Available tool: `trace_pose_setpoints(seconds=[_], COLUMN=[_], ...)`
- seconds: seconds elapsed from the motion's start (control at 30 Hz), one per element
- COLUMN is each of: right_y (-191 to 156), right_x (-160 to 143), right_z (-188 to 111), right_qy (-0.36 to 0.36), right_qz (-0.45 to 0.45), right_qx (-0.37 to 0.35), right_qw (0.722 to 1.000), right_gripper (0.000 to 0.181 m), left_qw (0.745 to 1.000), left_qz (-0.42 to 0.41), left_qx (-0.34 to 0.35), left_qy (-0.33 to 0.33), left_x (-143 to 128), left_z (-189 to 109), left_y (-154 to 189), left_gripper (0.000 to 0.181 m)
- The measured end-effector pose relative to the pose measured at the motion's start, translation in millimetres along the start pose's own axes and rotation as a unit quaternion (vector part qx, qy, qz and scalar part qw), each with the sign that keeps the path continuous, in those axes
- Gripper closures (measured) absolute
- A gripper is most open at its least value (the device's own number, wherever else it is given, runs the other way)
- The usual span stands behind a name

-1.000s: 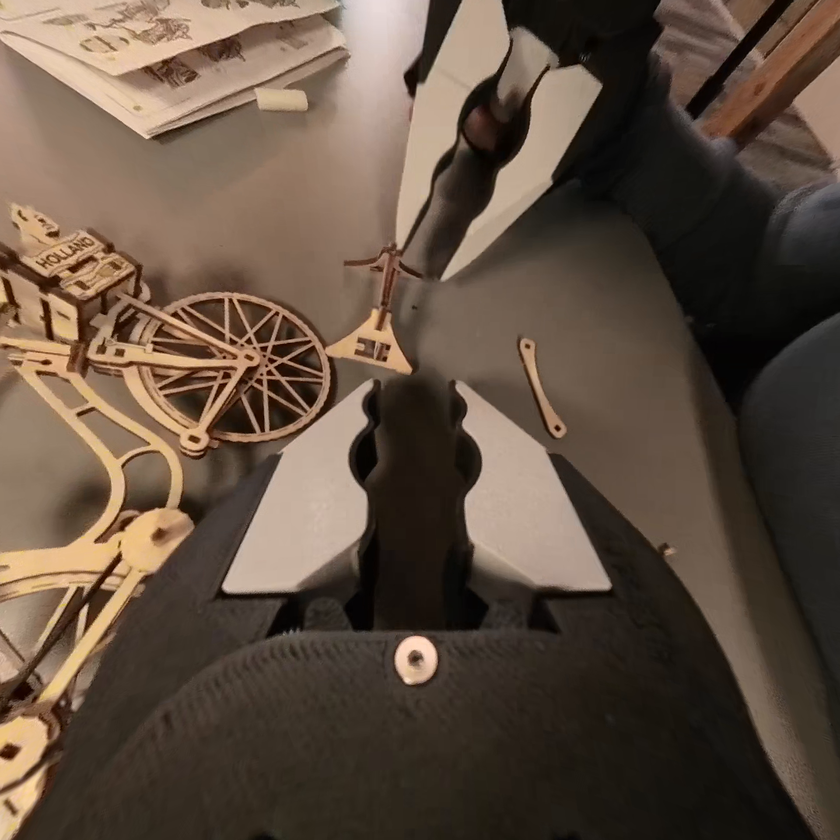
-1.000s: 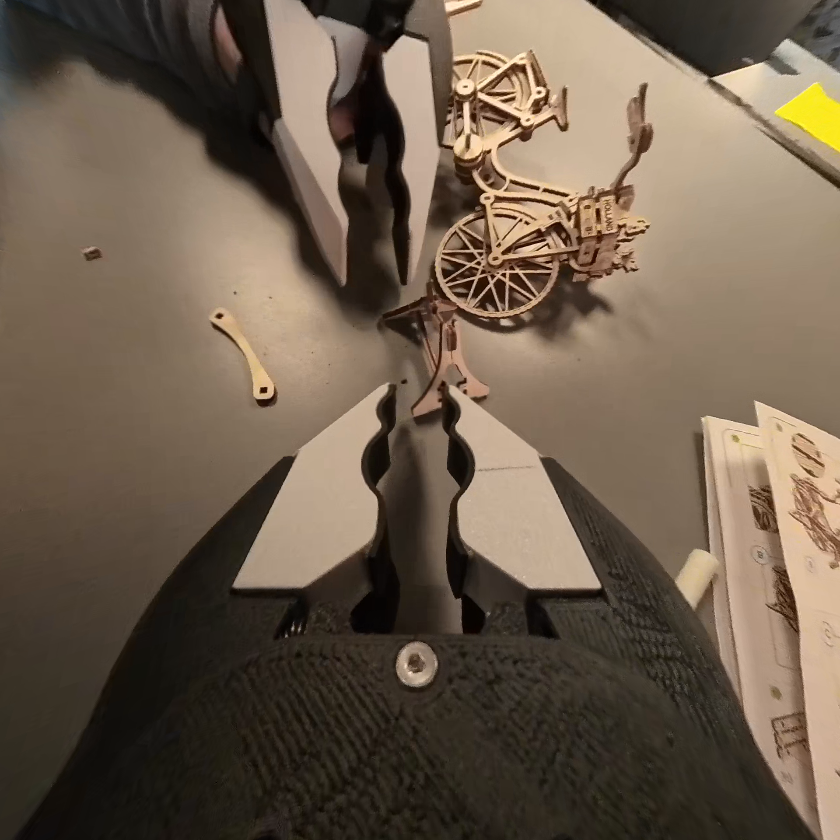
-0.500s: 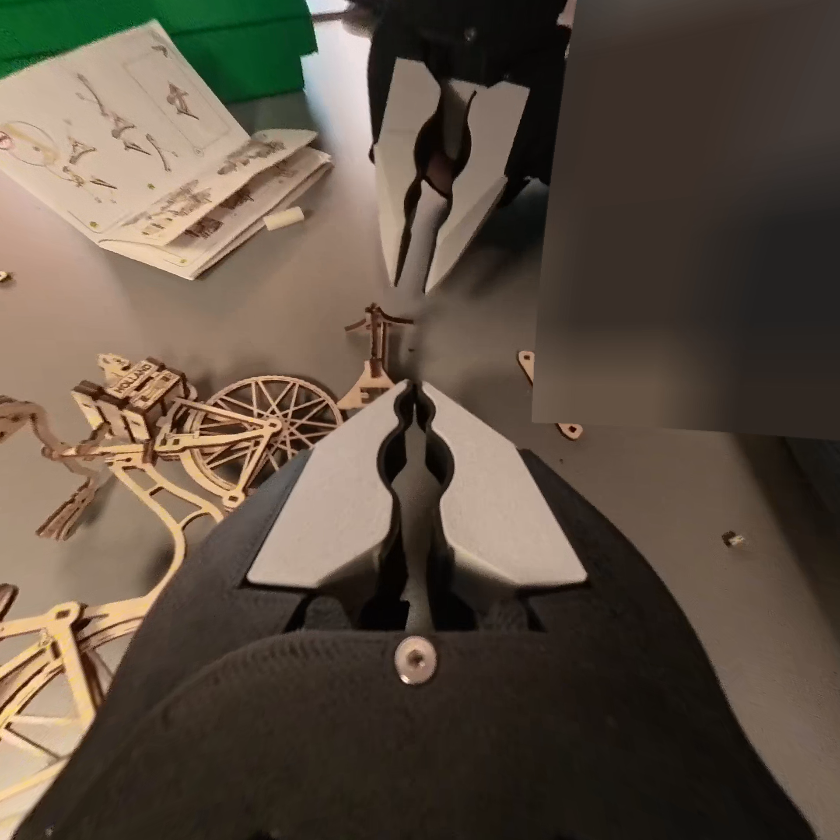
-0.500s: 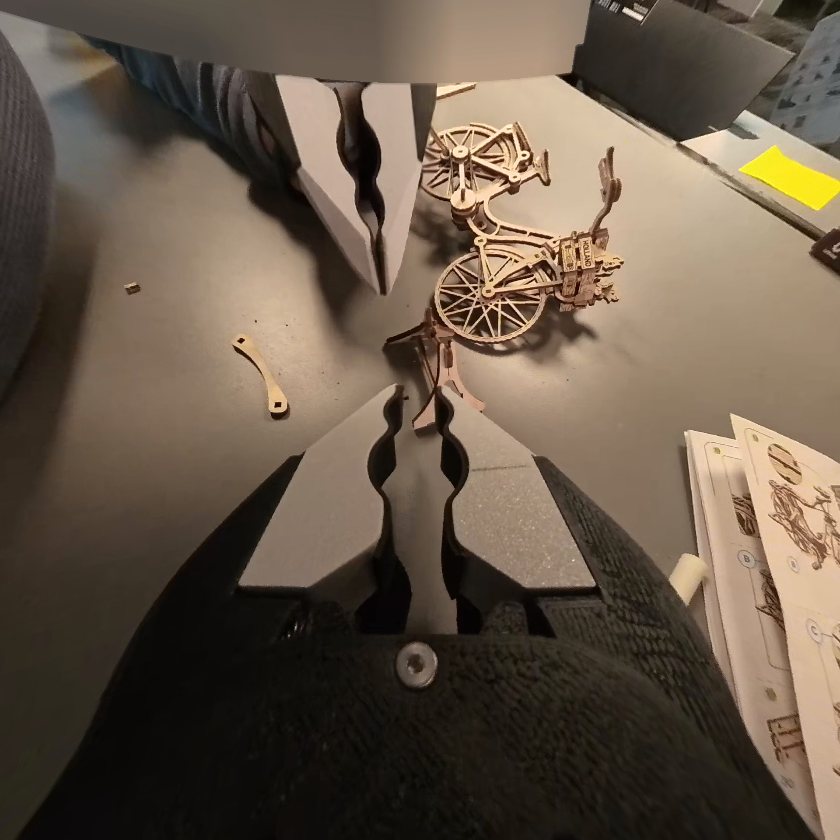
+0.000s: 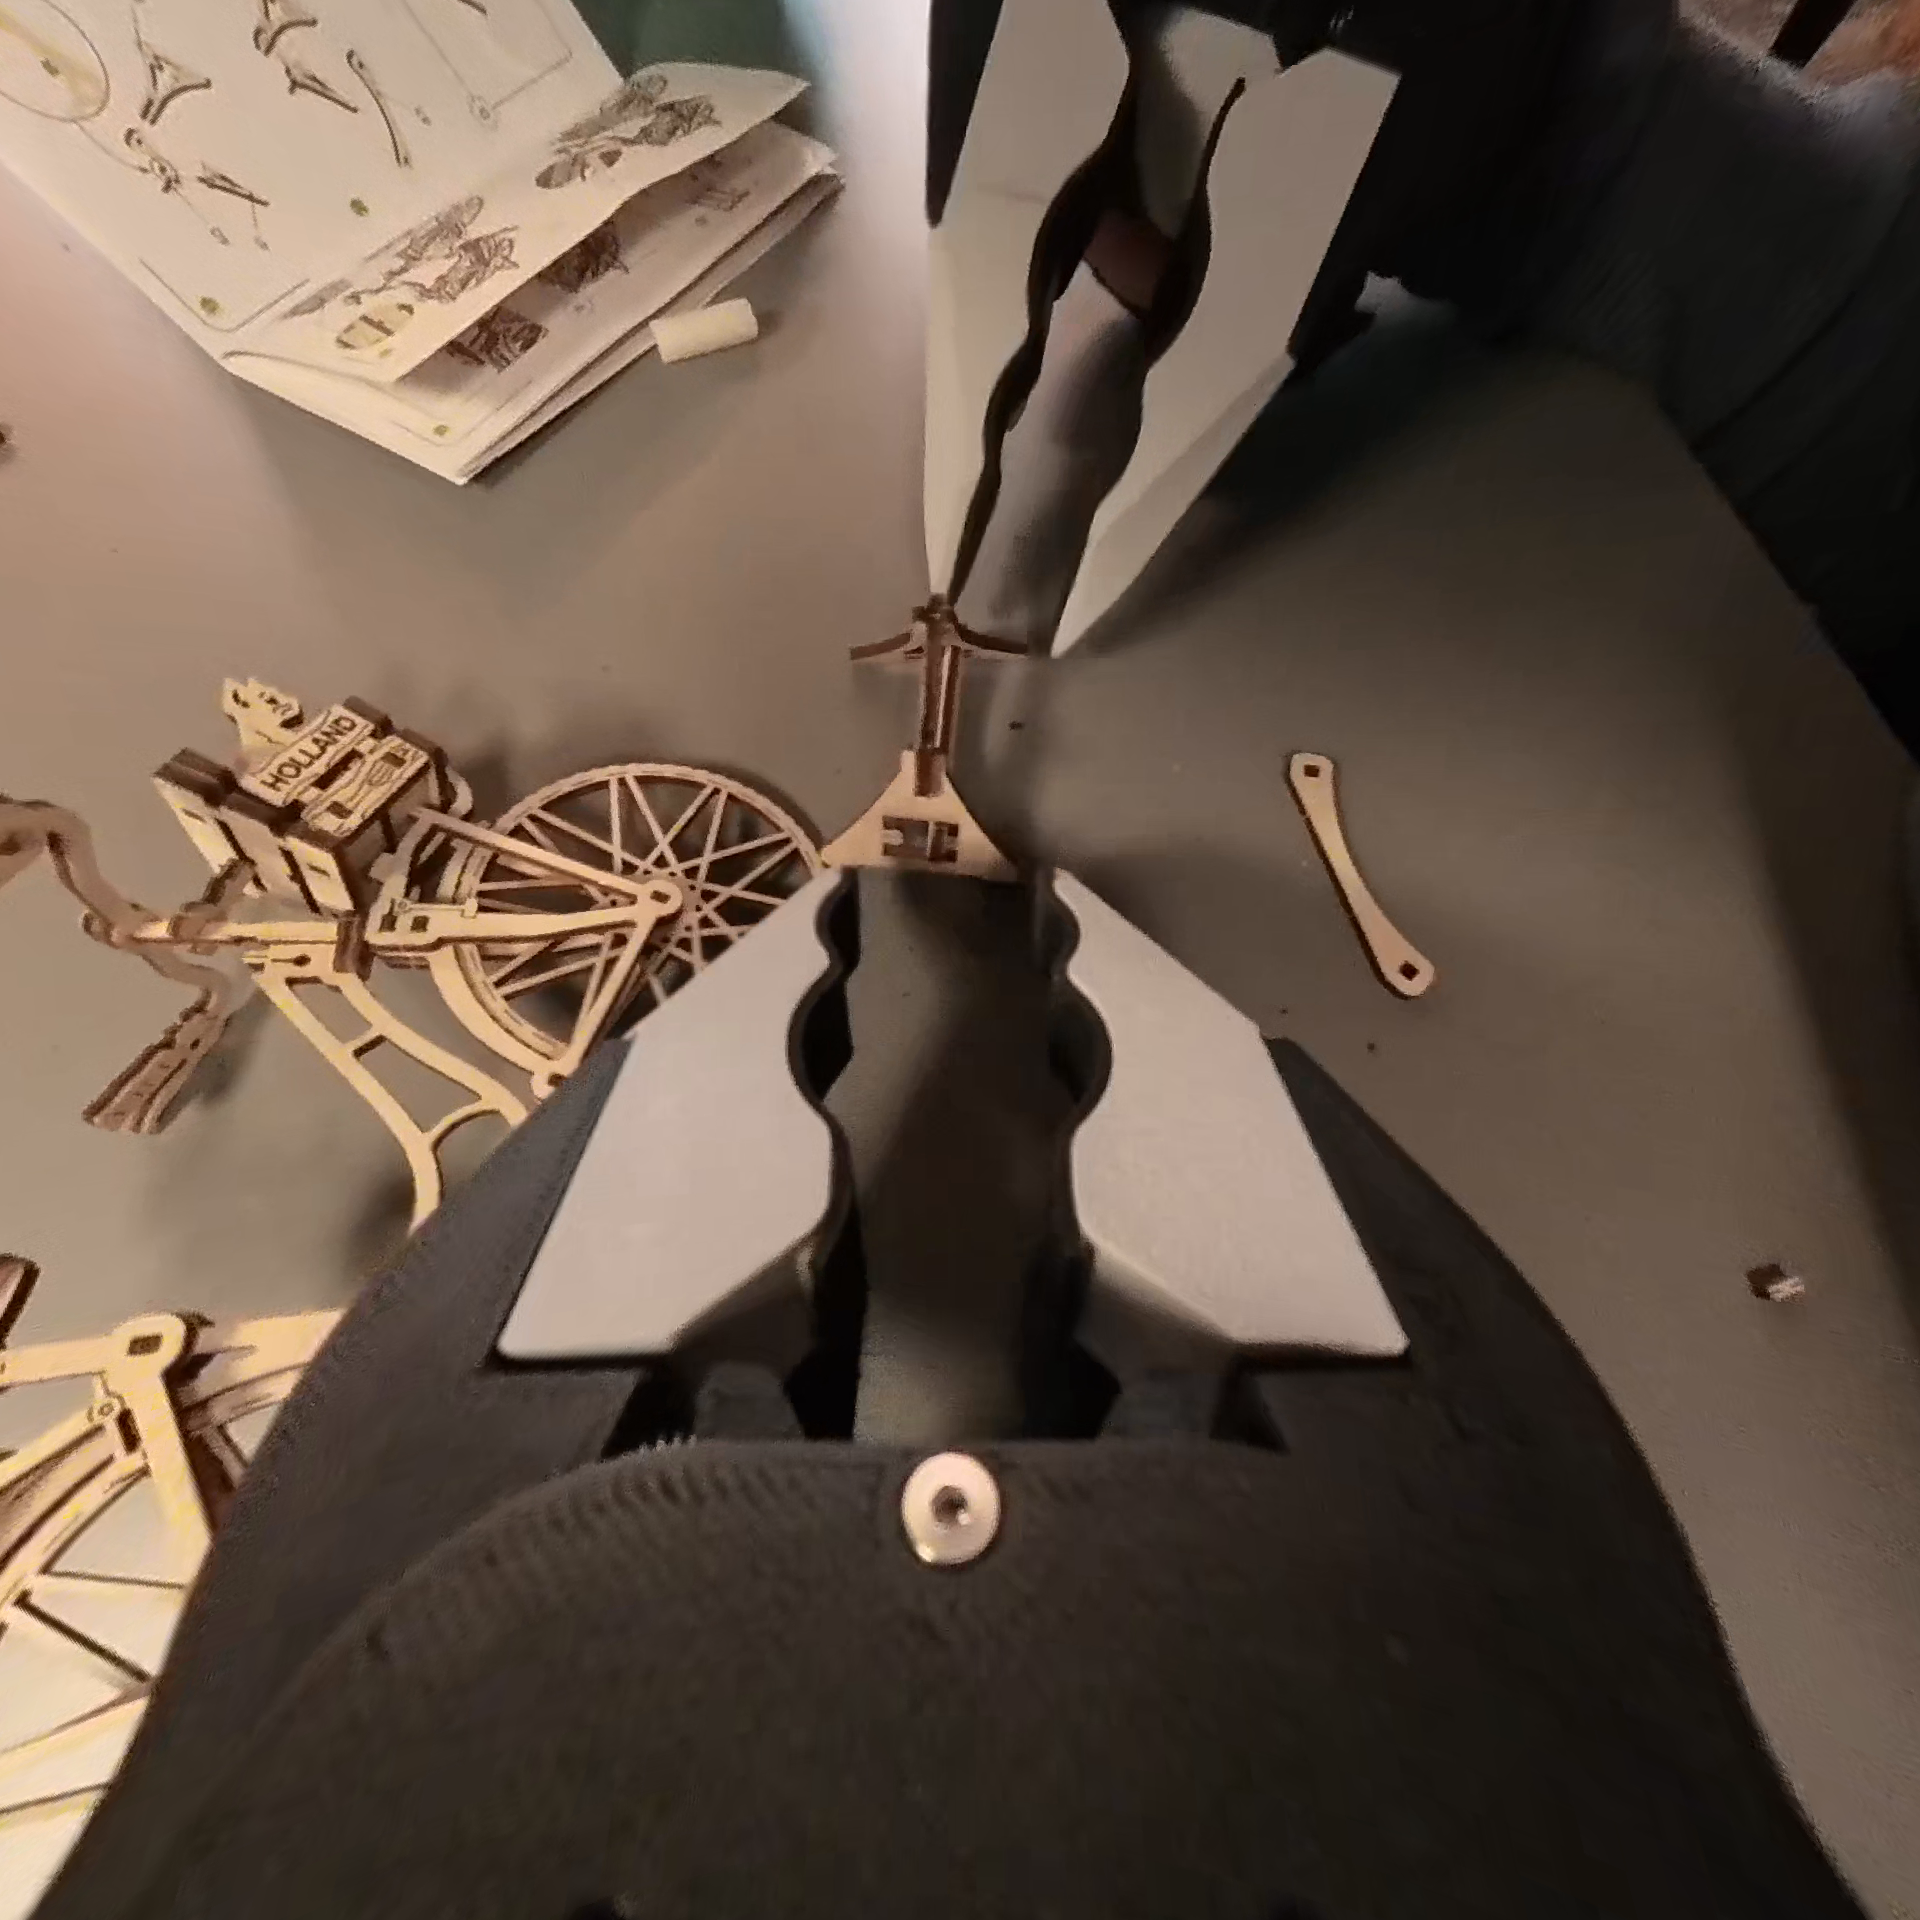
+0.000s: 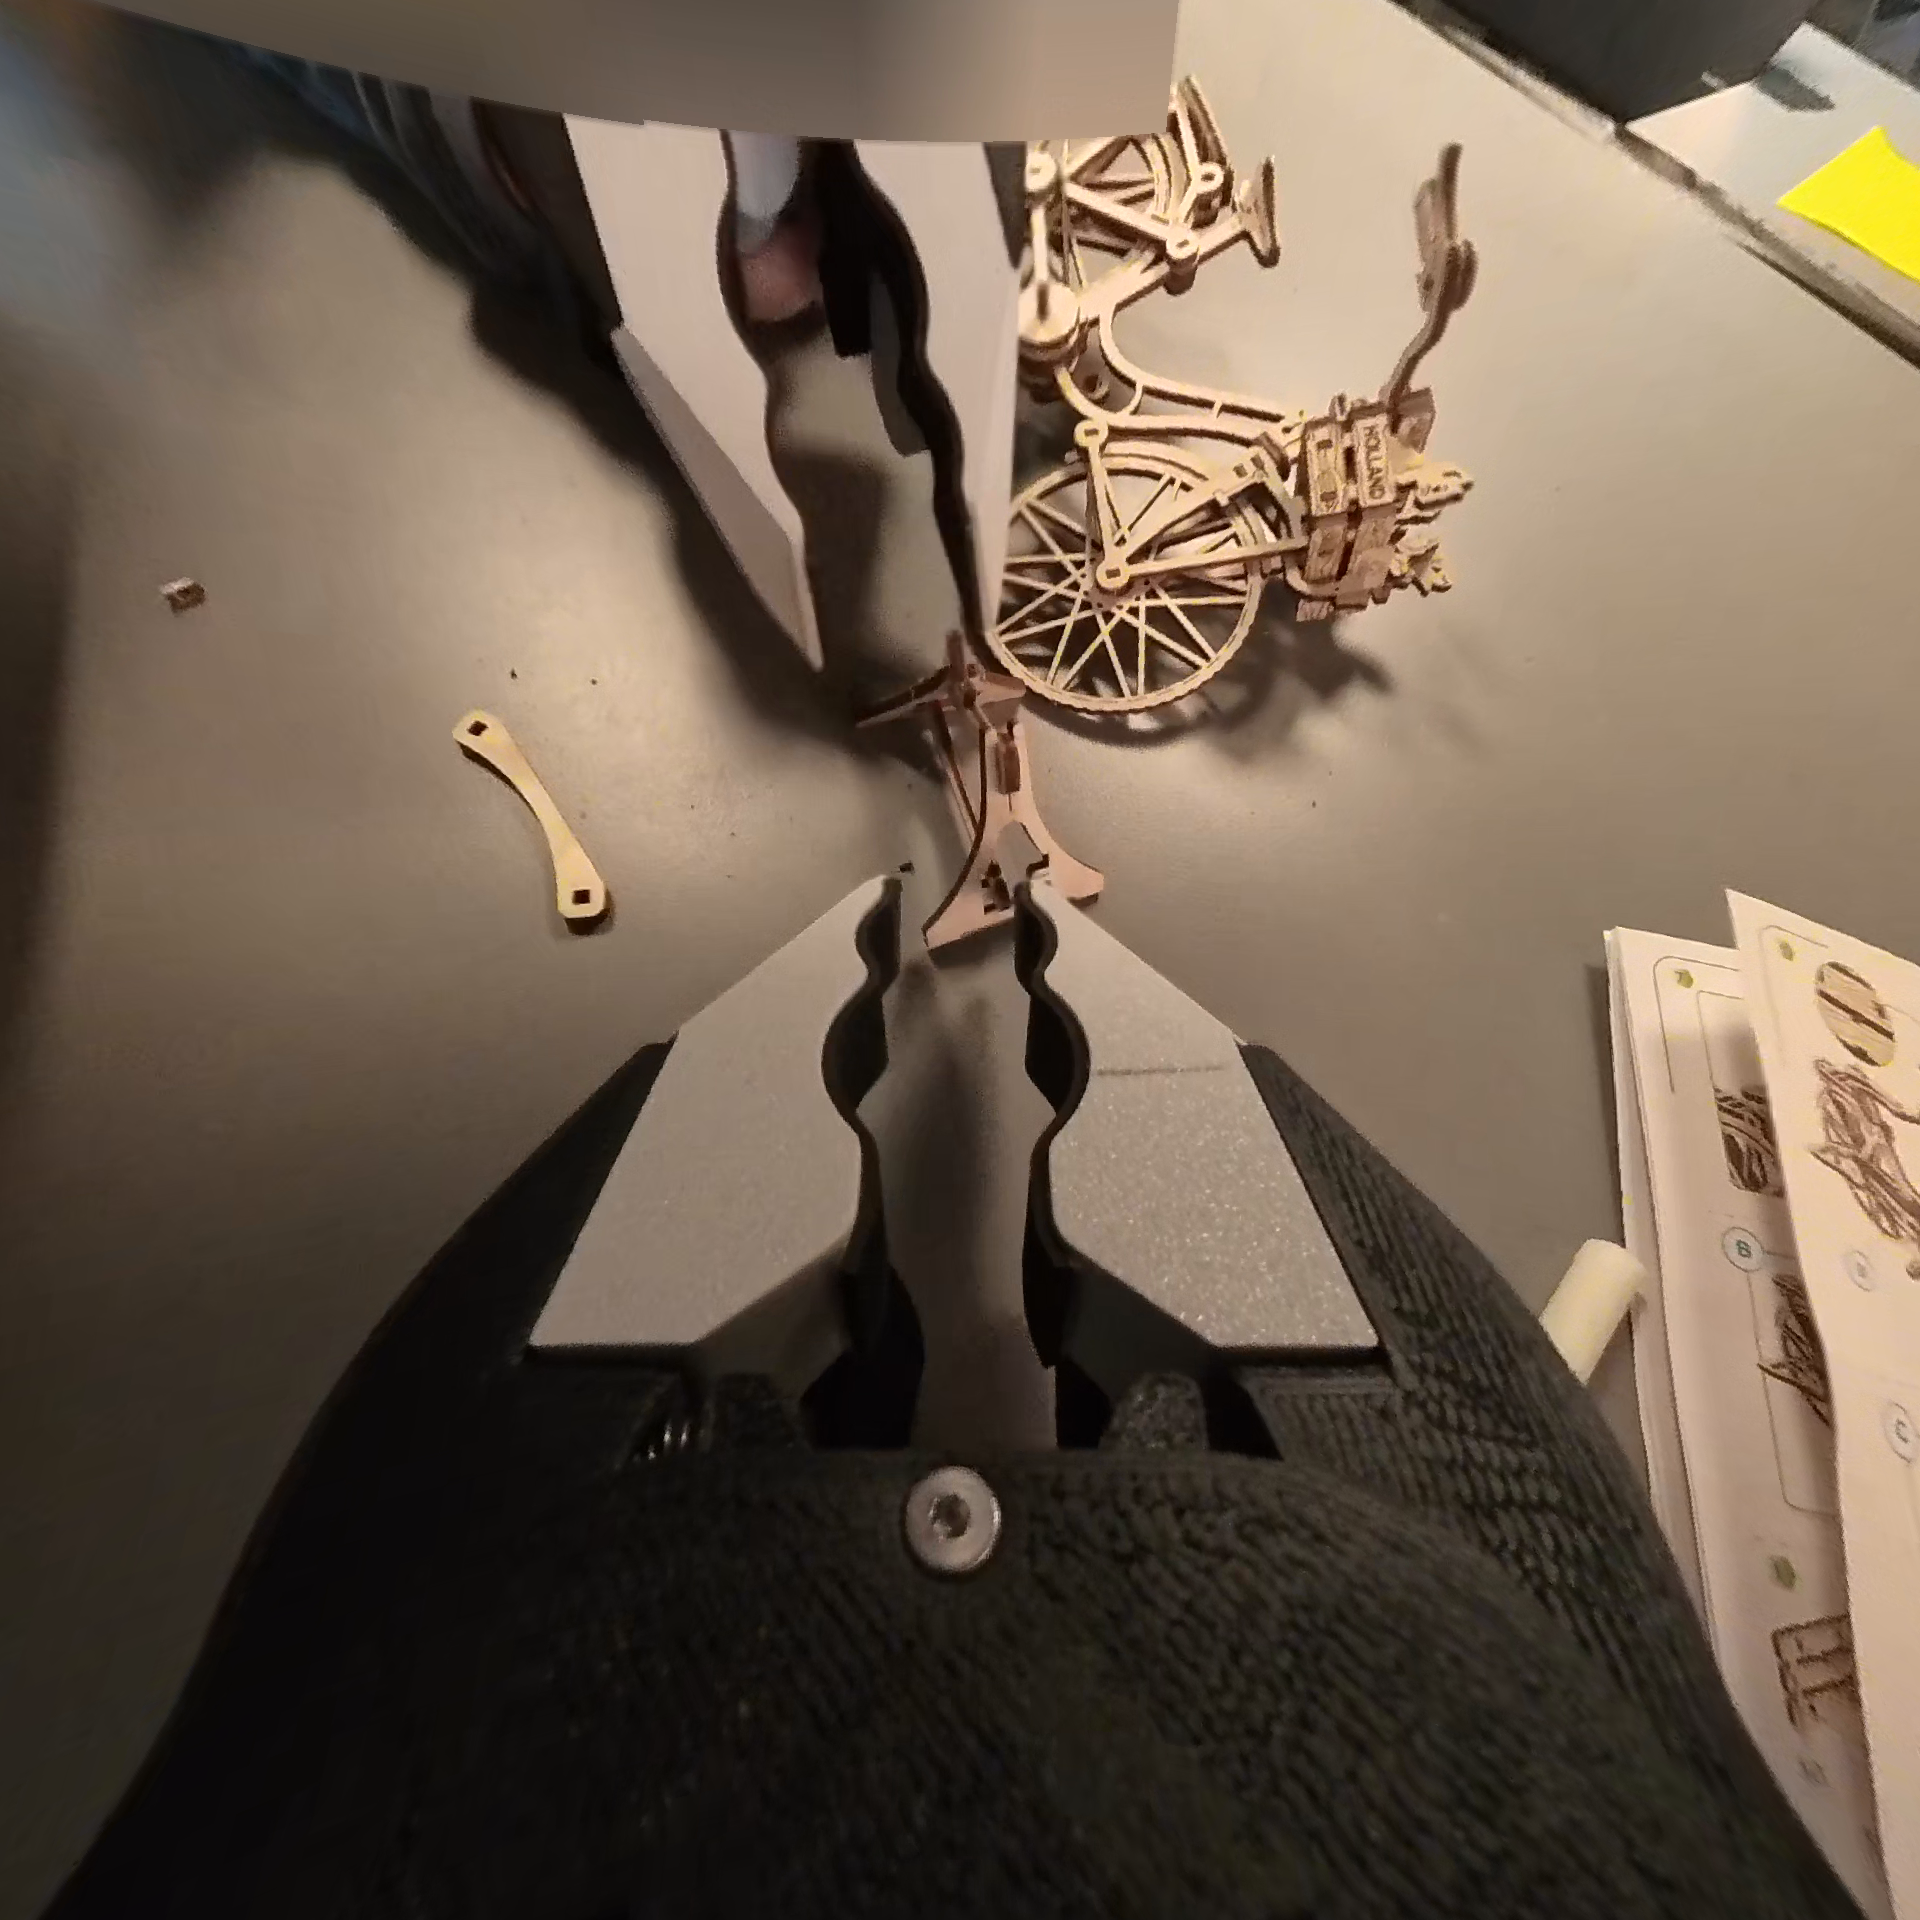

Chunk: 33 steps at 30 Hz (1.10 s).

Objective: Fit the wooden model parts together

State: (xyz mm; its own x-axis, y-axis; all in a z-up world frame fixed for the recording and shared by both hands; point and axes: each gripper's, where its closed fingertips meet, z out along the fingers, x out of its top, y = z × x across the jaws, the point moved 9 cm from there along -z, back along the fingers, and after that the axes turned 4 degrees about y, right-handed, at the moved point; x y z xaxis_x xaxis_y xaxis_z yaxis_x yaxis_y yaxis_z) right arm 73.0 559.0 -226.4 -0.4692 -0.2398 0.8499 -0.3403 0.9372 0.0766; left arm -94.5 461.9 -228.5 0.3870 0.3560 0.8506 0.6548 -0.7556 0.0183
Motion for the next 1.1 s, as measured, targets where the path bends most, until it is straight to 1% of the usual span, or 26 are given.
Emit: trace_pose_setpoints(seconds=[0.17, 0.37, 0.53, 0.7, 0.8, 0.9, 0.97, 1.03, 1.1], right_y=[2, 2, 1, 1, 2, 2, -1, -4, -5], right_x=[-1, -1, -1, -1, 1, 7, 13, 15, 16], right_z=[1, 2, 2, 2, -1, -3, 1, 12, 24], right_qy=[-0.007, -0.013, -0.011, -0.009, 0.005, 0.05, 0.067, 0.049, 0.016], right_qz=[0.009, 0.006, 0.001, 0.001, 0.002, -0.014, -0.032, -0.053, -0.072], right_qx=[-0.004, -0.001, 0.005, 0.004, -0.007, -0.025, -0.028, -0.03, -0.016], right_qw=[1.0, 1.0, 1.0, 1.0, 1.0, 0.998, 0.997, 0.997, 0.997], right_gripper=[0.163, 0.168, 0.171, 0.171, 0.162, 0.147, 0.143, 0.143, 0.138], left_qw=[1.0, 0.999, 0.999, 1.0, 1.0, 0.999, 0.999, 0.999, 0.999], left_qz=[0.014, 0.032, 0.03, 0.024, 0.025, 0.028, 0.031, 0.035, 0.037], left_qx=[-0.004, 0.001, -0.002, -0.015, -0.018, -0.02, -0.021, -0.021, -0.02], left_qy=[-0.008, -0.009, -0.015, -0.006, -0.003, -0.007, -0.008, -0.005, -0.006], left_x=[0, 1, 0, 1, 2, 1, 2, 2, 2], left_z=[2, 4, 5, 4, 4, 5, 5, 5, 6], left_y=[2, 5, 5, 4, 4, 5, 5, 6, 6], left_gripper=[0.148, 0.149, 0.15, 0.154, 0.156, 0.158, 0.159, 0.159, 0.159])
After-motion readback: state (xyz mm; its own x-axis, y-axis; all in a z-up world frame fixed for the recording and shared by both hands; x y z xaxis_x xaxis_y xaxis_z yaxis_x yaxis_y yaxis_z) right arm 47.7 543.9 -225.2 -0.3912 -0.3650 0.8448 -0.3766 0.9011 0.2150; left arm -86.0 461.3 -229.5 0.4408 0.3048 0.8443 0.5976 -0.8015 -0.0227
